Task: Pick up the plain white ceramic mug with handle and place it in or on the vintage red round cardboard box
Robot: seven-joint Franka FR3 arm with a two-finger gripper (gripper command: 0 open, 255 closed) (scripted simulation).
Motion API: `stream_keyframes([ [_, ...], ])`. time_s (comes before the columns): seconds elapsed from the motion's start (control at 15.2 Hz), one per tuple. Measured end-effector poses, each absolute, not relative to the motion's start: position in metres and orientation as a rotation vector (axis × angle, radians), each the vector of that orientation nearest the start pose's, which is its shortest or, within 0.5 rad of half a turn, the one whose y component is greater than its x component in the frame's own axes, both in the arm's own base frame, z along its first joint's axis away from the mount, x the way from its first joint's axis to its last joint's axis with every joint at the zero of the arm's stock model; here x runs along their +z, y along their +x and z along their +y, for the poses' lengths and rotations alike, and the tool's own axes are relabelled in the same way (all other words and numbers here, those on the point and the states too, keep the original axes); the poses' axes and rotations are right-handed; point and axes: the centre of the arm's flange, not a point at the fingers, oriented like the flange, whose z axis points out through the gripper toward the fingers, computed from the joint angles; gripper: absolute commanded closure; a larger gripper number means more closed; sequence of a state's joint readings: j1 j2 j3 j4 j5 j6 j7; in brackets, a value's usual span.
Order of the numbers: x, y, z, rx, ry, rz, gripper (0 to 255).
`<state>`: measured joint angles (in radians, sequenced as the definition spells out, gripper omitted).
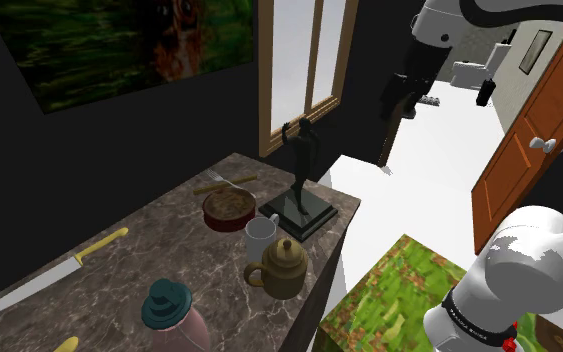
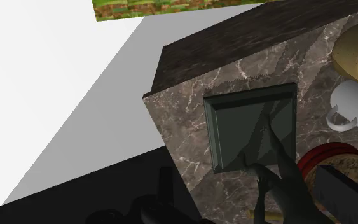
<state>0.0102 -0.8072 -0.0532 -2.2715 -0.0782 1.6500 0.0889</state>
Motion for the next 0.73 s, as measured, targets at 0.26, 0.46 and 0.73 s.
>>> stream_keyframes([
  [0.26,0.63,0.315,-0.009,-0.293,-3.157,0.189,0],
  [0.46,0.61,0.328,0.024,-0.29,-3.158,0.187,0],
  [0.73,0.58,0.341,0.066,-0.287,-3.16,0.186,0],
])
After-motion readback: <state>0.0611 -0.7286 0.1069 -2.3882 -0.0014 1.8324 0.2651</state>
